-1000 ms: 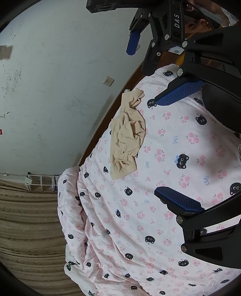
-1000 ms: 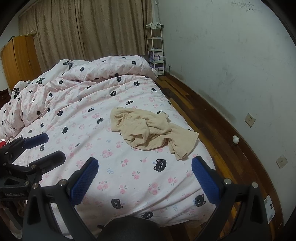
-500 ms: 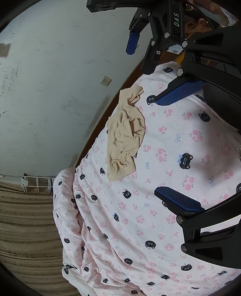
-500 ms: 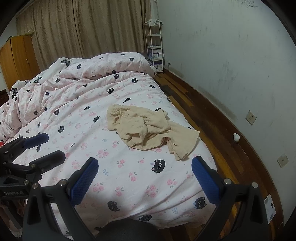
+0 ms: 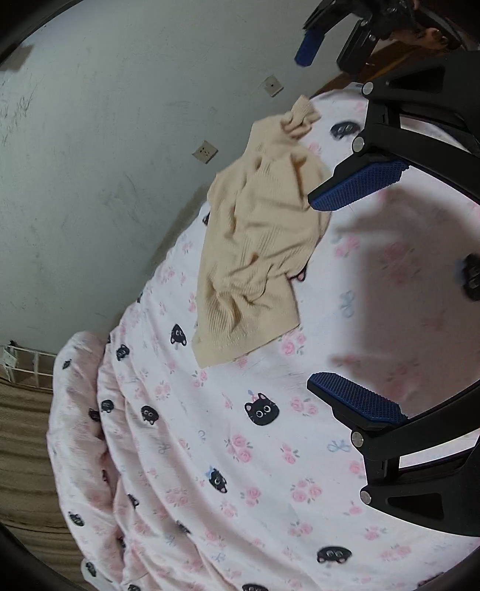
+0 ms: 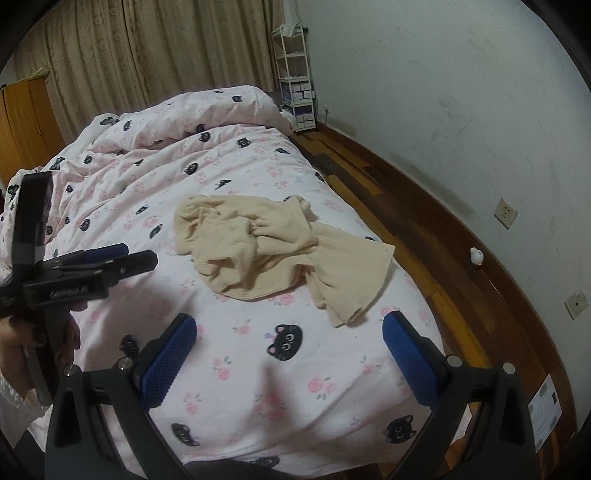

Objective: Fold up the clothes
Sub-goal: 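Grasp one edge of the beige sweater with the left gripper while the right gripper grasps another edge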

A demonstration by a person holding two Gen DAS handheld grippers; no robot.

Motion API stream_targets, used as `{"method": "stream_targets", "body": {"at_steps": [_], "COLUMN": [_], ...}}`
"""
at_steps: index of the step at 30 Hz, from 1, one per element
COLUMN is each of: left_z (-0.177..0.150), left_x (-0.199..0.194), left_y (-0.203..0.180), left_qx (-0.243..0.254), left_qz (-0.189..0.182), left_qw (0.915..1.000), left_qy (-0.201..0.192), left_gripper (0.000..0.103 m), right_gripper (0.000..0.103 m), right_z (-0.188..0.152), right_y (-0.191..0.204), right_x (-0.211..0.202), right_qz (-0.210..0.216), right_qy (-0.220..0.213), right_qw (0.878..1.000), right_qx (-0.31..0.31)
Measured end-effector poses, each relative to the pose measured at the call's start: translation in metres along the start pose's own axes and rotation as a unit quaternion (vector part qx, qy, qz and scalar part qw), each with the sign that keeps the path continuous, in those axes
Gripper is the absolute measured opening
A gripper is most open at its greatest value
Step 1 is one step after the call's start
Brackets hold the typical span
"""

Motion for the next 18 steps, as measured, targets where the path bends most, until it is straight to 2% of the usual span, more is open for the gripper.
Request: {"method": "stream_targets", "body": {"at_steps": [10, 12, 14, 15, 16, 17, 18], "left_z": [0.019, 0.021, 0.023, 0.024, 0.024, 0.024, 0.023], "left_x": [0.042, 0.051, 0.059, 0.062, 0.065, 0.065, 0.063], "left_y": [0.018, 0.019, 0.019, 0.019, 0.018, 0.016, 0.013], "left_qx": [-0.018, -0.020, -0.021, -0.021, -0.020, -0.018, -0.014], "left_qz": [-0.012, -0.015, -0.017, -0.017, -0.018, -0.019, -0.018], "left_qw": [0.9997, 0.9996, 0.9995, 0.9995, 0.9995, 0.9995, 0.9997], "left_qy": [0.005, 0.010, 0.013, 0.015, 0.017, 0.015, 0.011], "left_gripper": [0.084, 0.076, 0.057, 0.054, 0.046, 0.029, 0.022], "right_gripper": [0.099, 0.092, 0.087, 0.087, 0.086, 0.084, 0.081], "right_z": [0.004, 0.005, 0.006, 0.006, 0.006, 0.006, 0.006], "right_y": [-0.014, -0.015, -0.016, -0.017, -0.017, -0.018, -0.019], "right_x": [0.043, 0.052, 0.060, 0.063, 0.065, 0.067, 0.068], "right_qz": [-0.017, -0.023, -0.028, -0.030, -0.030, -0.028, -0.026], "right_qy": [0.014, 0.019, 0.022, 0.023, 0.024, 0.024, 0.024], "right_qw": [1.000, 1.000, 0.999, 0.999, 0.999, 0.999, 0.999], "right_qx": [0.011, 0.007, 0.004, 0.004, 0.005, 0.006, 0.007]}}
Point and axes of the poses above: each gripper's, at about its wrist camera, not at the fingertips, and x roughly the way its jaws point, y to its left, z to its top, the point moved 3 cm from there along x, roughly the way its jaws point, and after that the axes turned 10 degrees about -z, right-handed, at the moved point
